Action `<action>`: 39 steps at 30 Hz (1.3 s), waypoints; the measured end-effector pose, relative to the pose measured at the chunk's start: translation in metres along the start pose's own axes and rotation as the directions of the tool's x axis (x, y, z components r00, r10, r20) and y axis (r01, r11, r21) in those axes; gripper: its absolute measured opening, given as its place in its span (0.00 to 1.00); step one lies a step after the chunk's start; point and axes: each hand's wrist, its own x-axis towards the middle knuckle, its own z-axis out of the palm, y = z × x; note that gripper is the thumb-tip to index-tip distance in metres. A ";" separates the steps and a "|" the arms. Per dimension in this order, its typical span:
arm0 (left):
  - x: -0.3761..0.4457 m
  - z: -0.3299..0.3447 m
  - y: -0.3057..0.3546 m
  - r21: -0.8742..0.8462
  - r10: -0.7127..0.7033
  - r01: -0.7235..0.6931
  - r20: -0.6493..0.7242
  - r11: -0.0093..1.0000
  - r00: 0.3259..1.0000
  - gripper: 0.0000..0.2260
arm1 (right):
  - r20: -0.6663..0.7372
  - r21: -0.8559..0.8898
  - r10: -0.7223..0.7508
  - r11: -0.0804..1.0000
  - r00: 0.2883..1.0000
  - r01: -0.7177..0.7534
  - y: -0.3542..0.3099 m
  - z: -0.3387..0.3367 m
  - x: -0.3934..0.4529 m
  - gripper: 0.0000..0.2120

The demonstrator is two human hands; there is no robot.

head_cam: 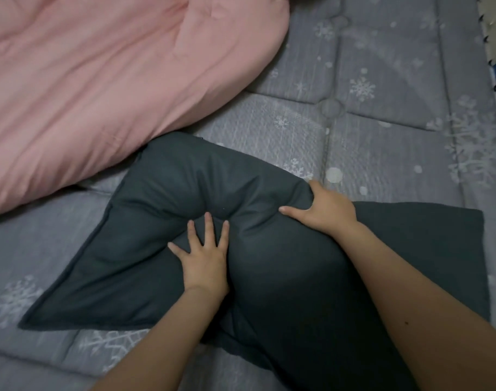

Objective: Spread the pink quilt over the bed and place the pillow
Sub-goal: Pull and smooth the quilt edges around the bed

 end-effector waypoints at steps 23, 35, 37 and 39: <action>-0.297 -0.300 -0.165 -0.989 -0.265 -0.145 -0.139 -0.005 0.954 0.17 | -0.586 0.268 -0.182 0.876 0.790 0.400 -0.193 -0.378 -0.267 0.21; -0.277 -0.321 -0.312 -0.774 -0.428 -0.322 -0.073 -0.545 0.901 0.40 | -0.680 0.483 -0.129 0.662 0.722 0.573 -0.360 -0.389 -0.291 0.14; -0.264 -0.317 -0.344 -0.781 -0.555 -0.444 -0.153 -0.439 0.818 0.28 | -0.667 0.550 -0.075 0.622 0.741 0.558 -0.387 -0.370 -0.280 0.14; -0.255 -0.319 -0.371 -0.774 -0.626 -0.531 -0.230 -0.347 0.745 0.21 | -0.639 0.620 -0.012 0.583 0.769 0.525 -0.407 -0.352 -0.266 0.16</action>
